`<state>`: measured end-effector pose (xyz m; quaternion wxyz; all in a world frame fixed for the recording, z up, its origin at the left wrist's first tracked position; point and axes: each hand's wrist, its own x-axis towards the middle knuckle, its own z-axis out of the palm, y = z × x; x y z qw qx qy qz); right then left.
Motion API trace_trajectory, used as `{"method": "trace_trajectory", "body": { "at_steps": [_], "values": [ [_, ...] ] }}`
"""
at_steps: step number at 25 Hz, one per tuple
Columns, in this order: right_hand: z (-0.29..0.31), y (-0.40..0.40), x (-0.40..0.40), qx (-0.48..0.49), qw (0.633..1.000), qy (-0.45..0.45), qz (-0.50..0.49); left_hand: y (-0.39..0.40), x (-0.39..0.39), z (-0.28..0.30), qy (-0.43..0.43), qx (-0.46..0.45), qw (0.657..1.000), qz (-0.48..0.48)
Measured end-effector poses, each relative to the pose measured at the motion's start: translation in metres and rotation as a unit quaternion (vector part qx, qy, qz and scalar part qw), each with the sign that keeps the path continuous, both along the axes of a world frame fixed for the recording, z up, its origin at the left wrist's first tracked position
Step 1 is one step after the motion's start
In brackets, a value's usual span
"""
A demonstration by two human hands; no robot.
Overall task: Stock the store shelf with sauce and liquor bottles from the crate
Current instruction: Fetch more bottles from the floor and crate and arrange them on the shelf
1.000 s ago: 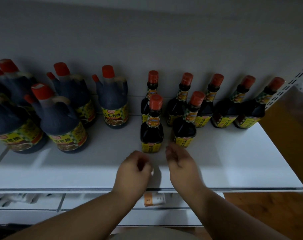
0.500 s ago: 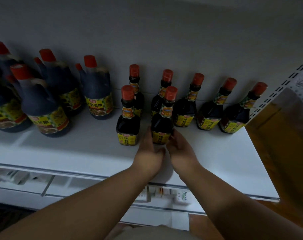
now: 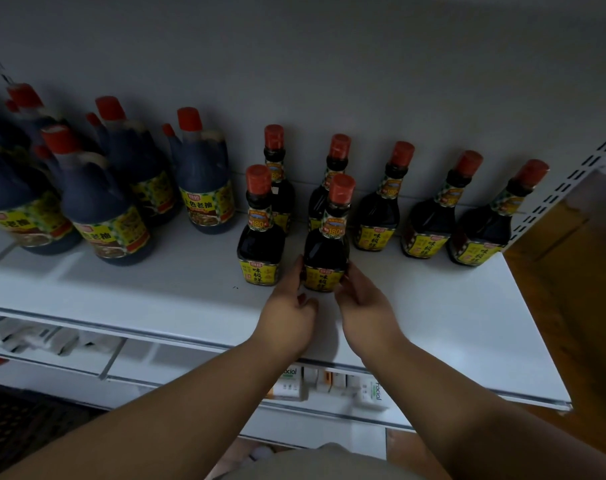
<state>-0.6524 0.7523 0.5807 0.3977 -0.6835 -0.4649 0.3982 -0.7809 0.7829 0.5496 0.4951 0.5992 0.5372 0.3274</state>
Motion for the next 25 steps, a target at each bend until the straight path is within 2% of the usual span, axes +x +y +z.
{"method": "trace_trajectory", "body": {
  "at_steps": [20,25],
  "values": [
    [-0.021,0.004,0.010,0.030,0.998,0.012,0.046,0.000,-0.003,0.000,0.028,0.010,1.000,0.005],
    [-0.025,0.004,0.012,0.023,0.998,-0.007,0.060,-0.002,-0.003,0.006,0.031,-0.006,0.999,0.005]
  ]
}}
